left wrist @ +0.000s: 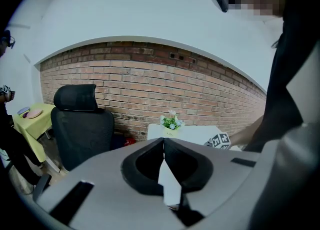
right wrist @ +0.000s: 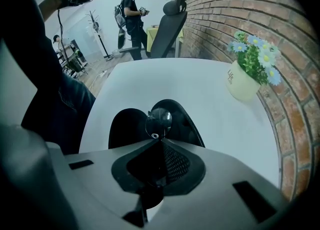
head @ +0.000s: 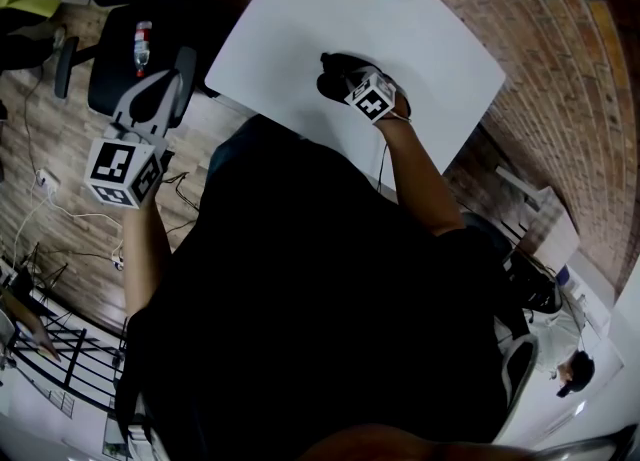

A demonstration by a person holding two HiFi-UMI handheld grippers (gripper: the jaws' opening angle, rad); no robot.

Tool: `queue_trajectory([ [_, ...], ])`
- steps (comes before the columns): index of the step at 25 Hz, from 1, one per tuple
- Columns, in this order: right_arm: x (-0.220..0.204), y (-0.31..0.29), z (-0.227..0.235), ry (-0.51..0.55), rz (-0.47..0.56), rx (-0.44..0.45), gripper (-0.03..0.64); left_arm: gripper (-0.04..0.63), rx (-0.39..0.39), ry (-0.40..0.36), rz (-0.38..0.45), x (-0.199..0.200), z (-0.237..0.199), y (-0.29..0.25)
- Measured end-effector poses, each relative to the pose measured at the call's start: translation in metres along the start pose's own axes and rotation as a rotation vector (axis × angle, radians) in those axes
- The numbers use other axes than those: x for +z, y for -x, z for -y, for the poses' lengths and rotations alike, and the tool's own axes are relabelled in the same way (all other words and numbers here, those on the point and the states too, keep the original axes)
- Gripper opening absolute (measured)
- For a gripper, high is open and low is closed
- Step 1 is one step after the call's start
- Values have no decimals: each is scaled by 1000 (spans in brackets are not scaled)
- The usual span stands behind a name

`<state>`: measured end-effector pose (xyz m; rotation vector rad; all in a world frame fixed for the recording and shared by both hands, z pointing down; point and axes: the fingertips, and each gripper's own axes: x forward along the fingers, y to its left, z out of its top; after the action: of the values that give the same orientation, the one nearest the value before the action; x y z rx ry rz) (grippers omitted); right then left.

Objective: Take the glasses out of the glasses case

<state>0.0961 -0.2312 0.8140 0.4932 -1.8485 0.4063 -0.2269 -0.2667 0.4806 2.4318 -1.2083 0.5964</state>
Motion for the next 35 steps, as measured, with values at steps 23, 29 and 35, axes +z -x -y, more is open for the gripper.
queue_trajectory([
  [23,3,28,-3,27,54,-42,26,9,5,-25,28,5,30,21],
  [29,0,42,-1,1,75,-58,26,9,-4,-41,43,9,44,26],
  [35,1,59,-6,-15,111,-70,26,9,-16,-58,61,13,57,32],
])
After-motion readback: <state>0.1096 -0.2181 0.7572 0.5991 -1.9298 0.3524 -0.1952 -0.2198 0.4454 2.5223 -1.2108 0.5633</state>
